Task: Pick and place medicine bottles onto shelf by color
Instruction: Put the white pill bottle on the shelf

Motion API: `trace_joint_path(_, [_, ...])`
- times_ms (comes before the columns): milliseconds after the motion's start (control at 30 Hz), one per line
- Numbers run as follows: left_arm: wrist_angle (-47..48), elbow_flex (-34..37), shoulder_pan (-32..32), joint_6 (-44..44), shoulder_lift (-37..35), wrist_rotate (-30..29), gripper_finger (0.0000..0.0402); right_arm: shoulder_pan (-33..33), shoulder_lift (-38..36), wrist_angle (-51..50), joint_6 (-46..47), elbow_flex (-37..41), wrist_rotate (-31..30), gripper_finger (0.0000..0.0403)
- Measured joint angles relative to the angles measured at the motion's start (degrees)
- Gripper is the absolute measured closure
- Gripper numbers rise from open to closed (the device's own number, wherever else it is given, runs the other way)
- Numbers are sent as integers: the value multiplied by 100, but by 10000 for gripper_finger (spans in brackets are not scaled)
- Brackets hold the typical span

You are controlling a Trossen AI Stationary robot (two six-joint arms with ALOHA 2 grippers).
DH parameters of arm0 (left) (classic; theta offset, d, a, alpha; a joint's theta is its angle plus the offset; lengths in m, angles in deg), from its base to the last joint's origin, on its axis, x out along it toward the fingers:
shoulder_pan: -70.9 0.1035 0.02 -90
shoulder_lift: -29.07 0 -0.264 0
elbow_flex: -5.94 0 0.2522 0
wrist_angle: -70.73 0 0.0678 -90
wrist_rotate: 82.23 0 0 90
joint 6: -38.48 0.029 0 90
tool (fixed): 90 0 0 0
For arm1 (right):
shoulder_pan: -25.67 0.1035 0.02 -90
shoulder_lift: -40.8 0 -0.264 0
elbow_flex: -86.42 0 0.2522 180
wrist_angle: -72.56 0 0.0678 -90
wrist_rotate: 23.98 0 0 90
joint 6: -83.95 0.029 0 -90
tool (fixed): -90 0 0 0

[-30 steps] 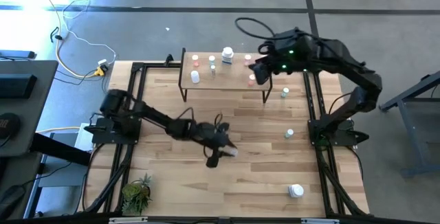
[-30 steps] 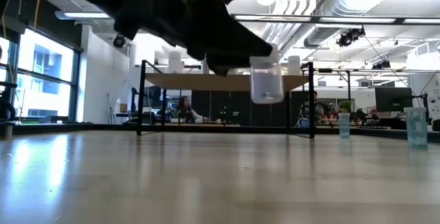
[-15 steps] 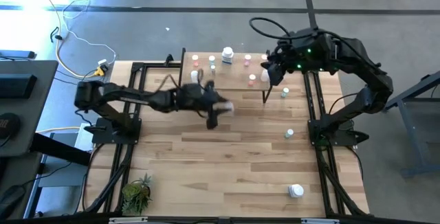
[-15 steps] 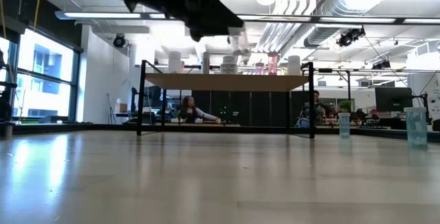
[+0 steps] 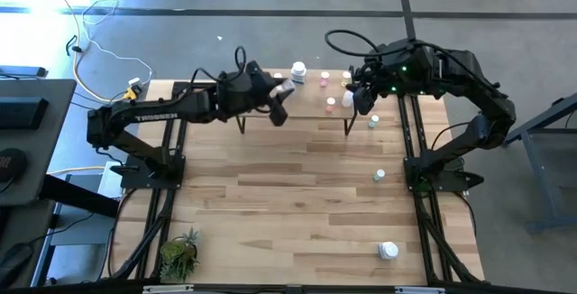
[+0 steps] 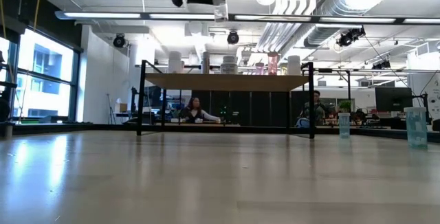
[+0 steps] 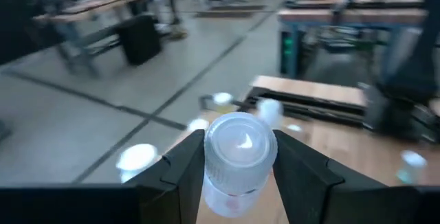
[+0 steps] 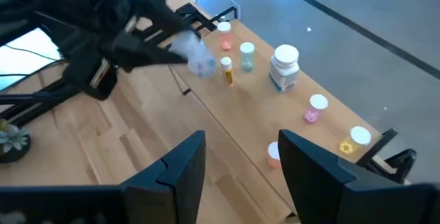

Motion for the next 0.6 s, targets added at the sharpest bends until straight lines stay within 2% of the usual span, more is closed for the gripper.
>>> trace_joint_path(100, [99, -140, 1, -492, 69, -367, 258, -2, 0, -72, -2, 0, -133, 229])
trace_joint_path(233, [52, -166, -2, -1070, 250, -531, 258, -1, 0, -135, -106, 0, -156, 229])
trace_joint_path(600, [-430, -166, -133, -1357, 1177, -901, 258, 0, 0, -144, -407, 0, -157, 229])
